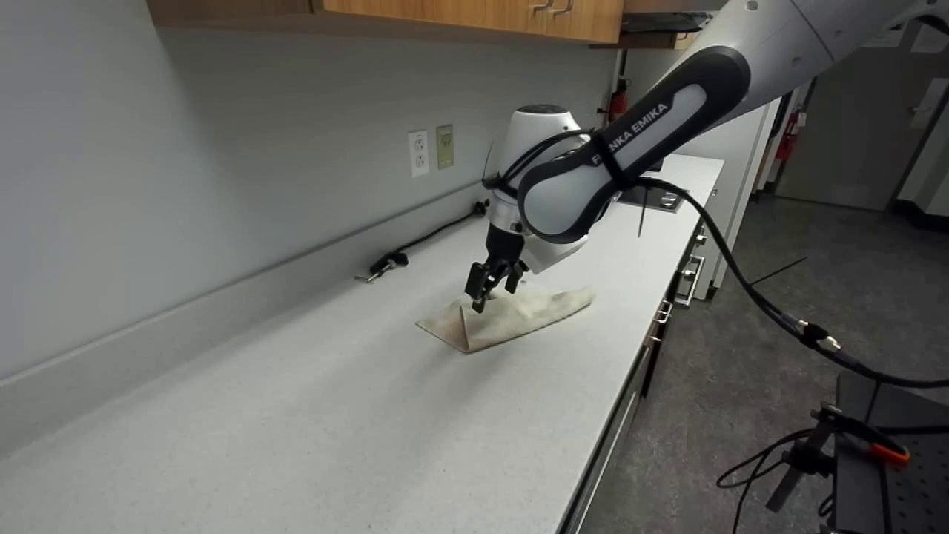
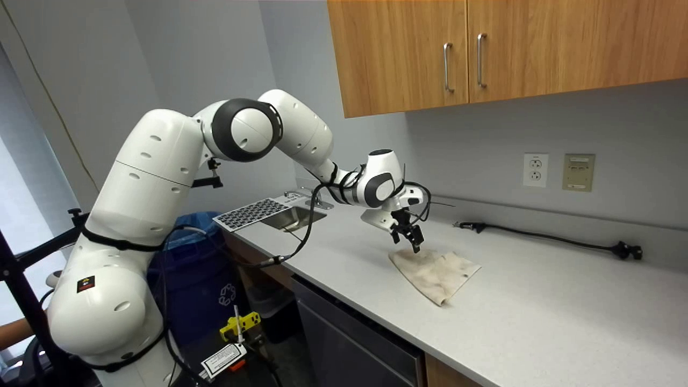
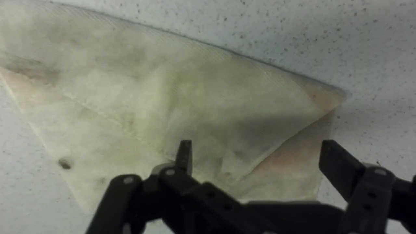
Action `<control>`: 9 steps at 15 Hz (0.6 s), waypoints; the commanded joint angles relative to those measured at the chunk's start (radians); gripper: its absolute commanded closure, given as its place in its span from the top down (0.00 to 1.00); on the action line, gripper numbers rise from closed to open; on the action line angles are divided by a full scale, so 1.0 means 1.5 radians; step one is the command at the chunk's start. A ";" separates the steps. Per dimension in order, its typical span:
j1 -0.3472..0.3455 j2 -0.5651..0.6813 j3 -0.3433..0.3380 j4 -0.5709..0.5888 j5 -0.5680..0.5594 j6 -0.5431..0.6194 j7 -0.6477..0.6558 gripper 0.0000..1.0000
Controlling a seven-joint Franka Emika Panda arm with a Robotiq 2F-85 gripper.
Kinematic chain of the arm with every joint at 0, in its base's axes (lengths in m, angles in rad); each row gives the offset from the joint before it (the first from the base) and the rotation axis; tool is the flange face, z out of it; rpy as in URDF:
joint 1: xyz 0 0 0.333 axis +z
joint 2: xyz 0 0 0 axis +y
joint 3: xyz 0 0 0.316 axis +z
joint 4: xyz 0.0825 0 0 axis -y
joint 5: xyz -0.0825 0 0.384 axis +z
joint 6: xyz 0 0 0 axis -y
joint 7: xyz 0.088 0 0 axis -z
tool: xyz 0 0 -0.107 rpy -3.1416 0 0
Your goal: Straighten out the cloth
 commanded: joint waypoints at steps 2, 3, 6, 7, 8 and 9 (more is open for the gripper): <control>-0.017 0.080 0.013 0.105 0.020 -0.057 -0.090 1.00; -0.012 0.094 0.008 0.120 0.011 -0.064 -0.100 1.00; -0.008 0.126 0.006 0.164 0.002 -0.083 -0.134 1.00; -0.006 0.136 0.005 0.179 -0.001 -0.088 -0.142 1.00; -0.006 0.143 0.006 0.194 -0.002 -0.095 -0.153 1.00; -0.006 0.150 0.006 0.207 -0.004 -0.100 -0.164 1.00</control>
